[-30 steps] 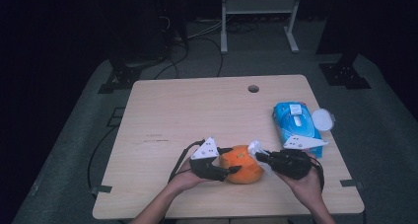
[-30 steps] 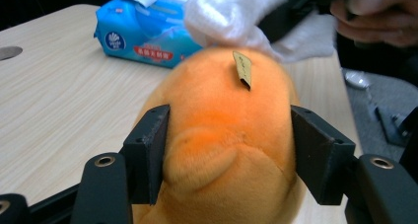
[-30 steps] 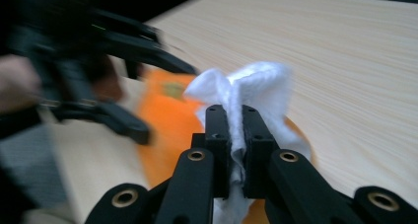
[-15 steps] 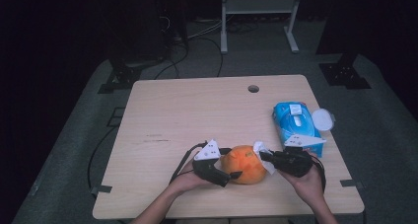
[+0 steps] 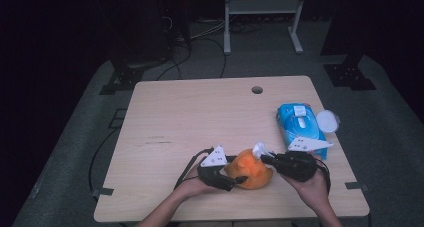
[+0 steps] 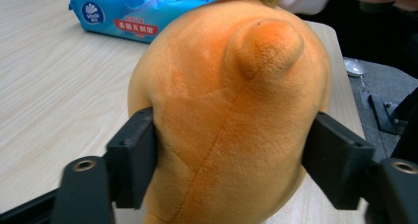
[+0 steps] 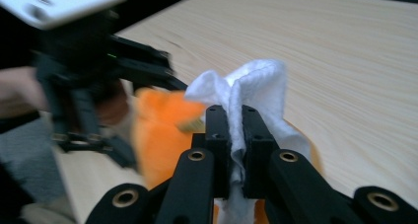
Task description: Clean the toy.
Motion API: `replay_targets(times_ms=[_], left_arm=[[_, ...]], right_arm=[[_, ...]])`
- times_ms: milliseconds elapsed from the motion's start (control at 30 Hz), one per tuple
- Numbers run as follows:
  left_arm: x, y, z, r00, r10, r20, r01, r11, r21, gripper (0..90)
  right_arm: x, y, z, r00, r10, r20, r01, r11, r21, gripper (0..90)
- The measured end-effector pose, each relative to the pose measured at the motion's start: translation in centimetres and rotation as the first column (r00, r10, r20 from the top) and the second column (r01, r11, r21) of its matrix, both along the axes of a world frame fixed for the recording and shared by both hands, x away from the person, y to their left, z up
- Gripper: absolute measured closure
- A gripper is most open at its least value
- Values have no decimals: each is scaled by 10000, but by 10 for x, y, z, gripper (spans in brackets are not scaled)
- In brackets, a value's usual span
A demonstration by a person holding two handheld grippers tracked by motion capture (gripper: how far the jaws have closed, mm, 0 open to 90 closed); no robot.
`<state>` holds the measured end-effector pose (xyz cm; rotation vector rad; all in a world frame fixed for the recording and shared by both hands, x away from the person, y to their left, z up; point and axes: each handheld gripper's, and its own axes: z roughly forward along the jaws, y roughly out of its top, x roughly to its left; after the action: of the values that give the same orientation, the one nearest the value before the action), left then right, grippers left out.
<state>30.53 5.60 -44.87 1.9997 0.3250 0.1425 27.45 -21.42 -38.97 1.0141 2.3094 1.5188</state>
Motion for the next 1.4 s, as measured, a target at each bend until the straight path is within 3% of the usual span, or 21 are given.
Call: replay_targets(times_ms=[100, 133, 200, 300, 433, 533, 600, 733, 800, 933, 1133, 1267, 1333, 1367, 1400], left_arm=[[1, 0, 2, 10000, 33, -37, -34, 9997, -232, 333], [1, 0, 2, 10000, 6, 3, -6, 9998, -205, 337], [0, 0, 2, 10000, 46, -10, -46, 9997, -234, 338], [0, 0, 2, 10000, 52, 0, -52, 9997, -225, 342], [1, -1, 1, 10000, -36, 8, 36, 9997, -261, 338], [2, 0, 1, 10000, 3, -40, -4, 9996, -283, 337], [2, 1, 2, 10000, -2, -79, 0, 9997, -259, 337], [2, 0, 2, 10000, 30, -74, -32, 9996, -281, 338], [1, 0, 2, 10000, 29, -57, -31, 9997, -261, 338], [1, 0, 2, 9999, 45, -97, -47, 9996, -292, 338], [3, 0, 1, 9999, 21, -161, -27, 9992, -397, 336], [2, 0, 2, 10000, -1, -56, -1, 9995, -325, 340], [1, 1, 4, 10000, -44, 3, 44, 9996, -264, 349], [1, 2, 6, 10000, -68, 24, 68, 9997, -239, 370], [0, 2, 7, 10000, -49, 31, 50, 9997, -259, 376]], right_arm=[[-5, 4, 5, 9978, 660, -109, -653, 9965, 518, 839], [-6, 7, 6, 9971, 763, -82, -758, 9960, 484, 839], [-5, 9, 4, 9982, 594, 22, -594, 9982, 89, 838], [5, -3, -5, 9998, -80, -189, 78, 9999, -127, 838], [7, -14, -7, 9986, -444, -295, 442, 9990, -63, 839], [2, -8, 1, 9999, -111, -130, 111, 9999, 22, 840], [-4, -1, 8, 9993, 374, -36, -373, 9988, 327, 840], [-13, 14, 19, 9931, 1162, 150, -1169, 9915, 569, 840], [-12, 16, 16, 9928, 1196, 84, -1199, 9915, 501, 840], [-2, 12, 0, 9975, 656, -248, -656, 9978, 21, 839], [2, -2, 0, 9993, -381, 38, 383, 9972, -636, 839], [-8, 10, 7, 9989, 148, 437, -121, 9981, -612, 839], [-9, 13, 8, 9984, 193, 539, -152, 9970, -762, 838], [-8, 15, 7, 9972, 79, 749, 3, 9940, -1096, 837], [-7, 13, 6, 9977, -6, 677, 75, 9948, -1015, 837]])
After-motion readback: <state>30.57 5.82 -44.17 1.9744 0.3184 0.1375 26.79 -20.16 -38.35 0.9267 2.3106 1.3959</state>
